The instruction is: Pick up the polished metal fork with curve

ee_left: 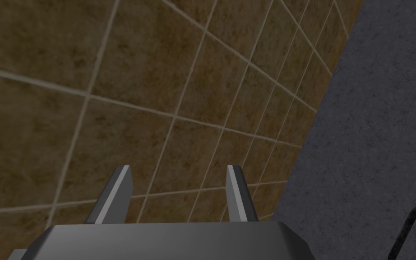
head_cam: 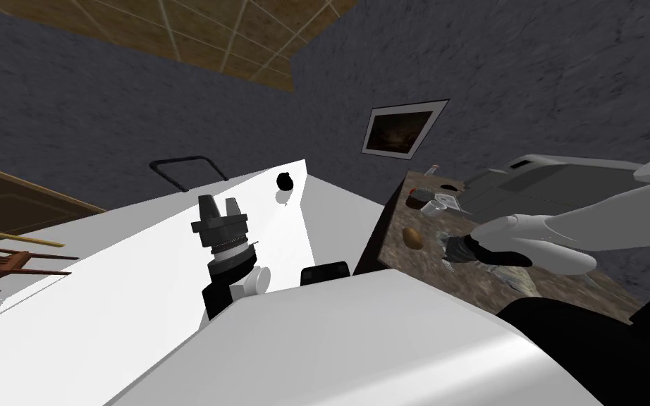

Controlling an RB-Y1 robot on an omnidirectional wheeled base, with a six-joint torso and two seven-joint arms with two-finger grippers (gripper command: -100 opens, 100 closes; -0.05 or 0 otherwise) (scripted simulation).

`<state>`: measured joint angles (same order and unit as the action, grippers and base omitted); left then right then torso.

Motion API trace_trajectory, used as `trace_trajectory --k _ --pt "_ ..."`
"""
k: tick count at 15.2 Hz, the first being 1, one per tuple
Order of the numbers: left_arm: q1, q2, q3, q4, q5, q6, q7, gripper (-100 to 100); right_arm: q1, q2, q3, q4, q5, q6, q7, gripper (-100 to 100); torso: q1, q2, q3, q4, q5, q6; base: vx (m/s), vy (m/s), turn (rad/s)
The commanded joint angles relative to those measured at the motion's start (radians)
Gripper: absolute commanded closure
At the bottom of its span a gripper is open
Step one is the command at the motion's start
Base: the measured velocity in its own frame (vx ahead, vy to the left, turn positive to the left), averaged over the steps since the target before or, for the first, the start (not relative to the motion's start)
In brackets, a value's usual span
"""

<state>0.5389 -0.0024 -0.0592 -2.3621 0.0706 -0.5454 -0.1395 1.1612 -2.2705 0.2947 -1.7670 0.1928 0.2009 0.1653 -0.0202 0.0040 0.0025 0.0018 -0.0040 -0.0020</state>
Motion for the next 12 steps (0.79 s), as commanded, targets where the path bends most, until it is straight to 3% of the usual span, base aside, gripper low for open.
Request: trace_trajectory --k 1,12 --pt "0.000 0.000 0.000 0.000 0.000 0.000 0.000 0 0.006 -0.011 -0.004 -0.010 0.030 0.012 0.030 -100 0.000 0.000 0.000 0.000 0.000 0.000 -0.136 -0.031 0.183" --pt "0.000 0.000 0.000 0.000 0.000 0.000 0.000 0 0.046 -0.088 -0.050 -0.101 0.230 0.081 0.216 -100 -0.003 0.001 0.001 0.000 -0.001 0.001 -0.158 -0.045 0.211"
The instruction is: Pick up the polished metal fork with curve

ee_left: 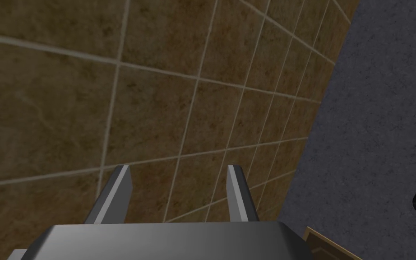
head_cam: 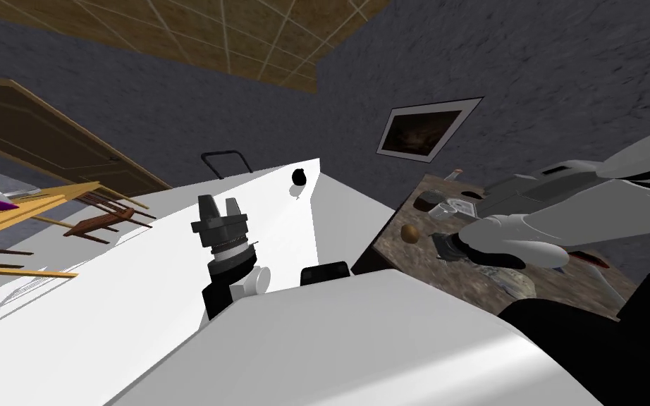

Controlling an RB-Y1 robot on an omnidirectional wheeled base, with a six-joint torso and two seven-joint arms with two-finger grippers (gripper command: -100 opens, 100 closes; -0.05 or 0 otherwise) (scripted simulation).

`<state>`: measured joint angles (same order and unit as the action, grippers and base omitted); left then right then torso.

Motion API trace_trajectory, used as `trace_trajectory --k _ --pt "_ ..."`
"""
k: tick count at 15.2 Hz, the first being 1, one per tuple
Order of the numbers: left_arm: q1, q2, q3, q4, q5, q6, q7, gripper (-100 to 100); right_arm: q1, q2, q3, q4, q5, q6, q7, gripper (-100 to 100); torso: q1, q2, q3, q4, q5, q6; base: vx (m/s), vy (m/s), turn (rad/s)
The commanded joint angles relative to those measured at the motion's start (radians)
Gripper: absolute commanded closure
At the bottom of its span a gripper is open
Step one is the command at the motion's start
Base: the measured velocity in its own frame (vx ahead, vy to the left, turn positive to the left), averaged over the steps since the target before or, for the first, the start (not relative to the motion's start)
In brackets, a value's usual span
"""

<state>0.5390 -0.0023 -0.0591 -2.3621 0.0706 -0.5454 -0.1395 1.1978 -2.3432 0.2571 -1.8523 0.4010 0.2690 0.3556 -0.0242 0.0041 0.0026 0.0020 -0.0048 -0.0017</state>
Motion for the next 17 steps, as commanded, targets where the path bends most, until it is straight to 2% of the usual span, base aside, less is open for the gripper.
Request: trace_trajectory --k 1,2,4,5,11,14,15,16,17 --pt "0.000 0.000 0.000 0.000 0.000 0.000 0.000 0 0.013 -0.025 -0.021 -0.033 0.050 0.022 0.050 -100 0.000 0.000 0.000 0.000 0.000 0.000 -0.191 -0.090 0.356" --pt "0.000 0.000 0.000 0.000 0.000 0.000 0.000 0 0.013 -0.025 -0.021 -0.033 0.052 0.022 0.053 -100 -0.001 0.001 0.000 0.000 0.000 -0.001 -0.187 -0.093 0.242" --pt "0.000 0.000 0.000 0.000 0.000 0.000 0.000 0 0.017 -0.042 -0.038 -0.066 0.107 0.036 0.104 -100 -0.004 0.002 0.001 0.000 -0.002 0.001 -0.203 -0.108 0.224" --pt "0.000 0.000 0.000 0.000 0.000 0.000 0.000 0 0.017 -0.042 -0.038 -0.066 0.107 0.036 0.104 -100 -0.006 0.004 0.002 0.000 -0.003 0.001 -0.199 -0.108 0.192" --pt "0.000 0.000 0.000 0.000 0.000 0.000 0.000 0 0.017 -0.058 -0.080 -0.153 0.230 0.058 0.215 -100 -0.011 0.006 0.003 0.000 -0.006 0.002 -0.213 -0.133 0.224" --pt "0.000 0.000 0.000 0.000 0.000 0.000 0.000 0 0.013 -0.050 -0.094 -0.190 0.271 0.061 0.250 -100 -0.010 0.001 0.000 -0.002 -0.007 0.003 -0.120 -0.087 0.153" --pt "0.000 0.000 0.000 0.000 0.000 0.000 0.000 0 0.006 -0.055 -0.079 -0.181 0.253 0.066 0.234 -100 -0.009 -0.001 -0.001 -0.002 -0.007 0.003 -0.061 -0.042 0.058" --pt "0.000 0.000 0.000 0.000 0.000 0.000 0.000 0 0.033 -0.057 -0.069 -0.163 0.252 0.094 0.249 -100 -0.008 -0.003 -0.003 -0.003 -0.007 0.004 0.006 0.067 0.066" --pt "0.000 0.000 0.000 0.000 0.000 0.000 0.000 0 0.010 -0.055 -0.073 -0.178 0.256 0.072 0.242 -100 -0.003 -0.007 -0.005 -0.004 -0.006 0.004 0.015 0.069 0.022"
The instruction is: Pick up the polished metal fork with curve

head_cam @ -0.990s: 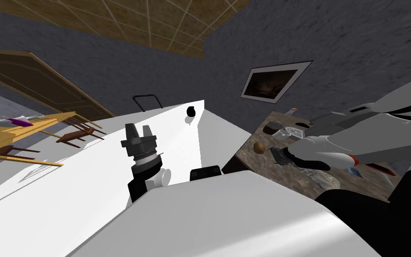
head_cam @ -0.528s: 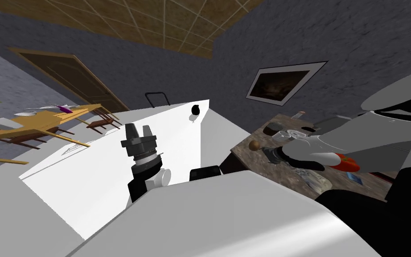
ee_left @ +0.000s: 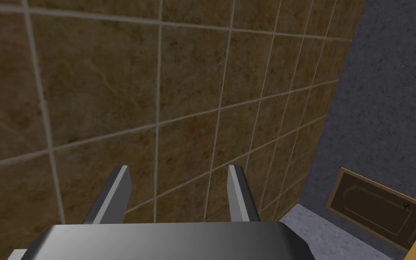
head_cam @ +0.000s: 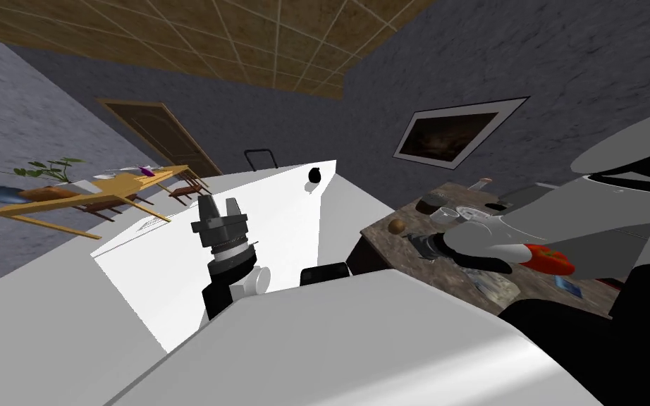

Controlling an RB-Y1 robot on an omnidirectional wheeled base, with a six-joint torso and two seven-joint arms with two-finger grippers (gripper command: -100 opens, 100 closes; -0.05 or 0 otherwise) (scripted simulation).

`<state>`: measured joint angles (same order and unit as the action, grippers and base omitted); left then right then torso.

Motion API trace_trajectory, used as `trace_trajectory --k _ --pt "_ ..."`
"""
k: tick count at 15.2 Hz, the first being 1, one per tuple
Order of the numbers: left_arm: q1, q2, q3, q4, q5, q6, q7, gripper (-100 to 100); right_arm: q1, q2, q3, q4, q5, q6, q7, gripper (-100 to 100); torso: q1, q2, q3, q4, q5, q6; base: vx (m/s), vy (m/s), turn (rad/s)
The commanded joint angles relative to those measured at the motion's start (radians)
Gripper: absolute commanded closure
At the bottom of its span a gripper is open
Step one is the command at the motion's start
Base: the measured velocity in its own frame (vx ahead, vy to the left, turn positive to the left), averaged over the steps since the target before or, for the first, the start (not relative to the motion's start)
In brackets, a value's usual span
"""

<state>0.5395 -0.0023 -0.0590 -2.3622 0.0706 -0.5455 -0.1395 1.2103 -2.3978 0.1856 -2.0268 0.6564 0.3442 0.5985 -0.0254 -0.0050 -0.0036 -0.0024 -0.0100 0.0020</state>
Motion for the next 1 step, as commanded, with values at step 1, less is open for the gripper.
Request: trace_trajectory --k 1 --pt "0.000 0.000 0.000 0.000 0.000 0.000 0.000 0 0.000 0.000 0.000 0.000 0.000 0.000 0.000 100 0.000 0.000 0.000 0.000 0.000 0.000 0.001 0.019 -0.007"
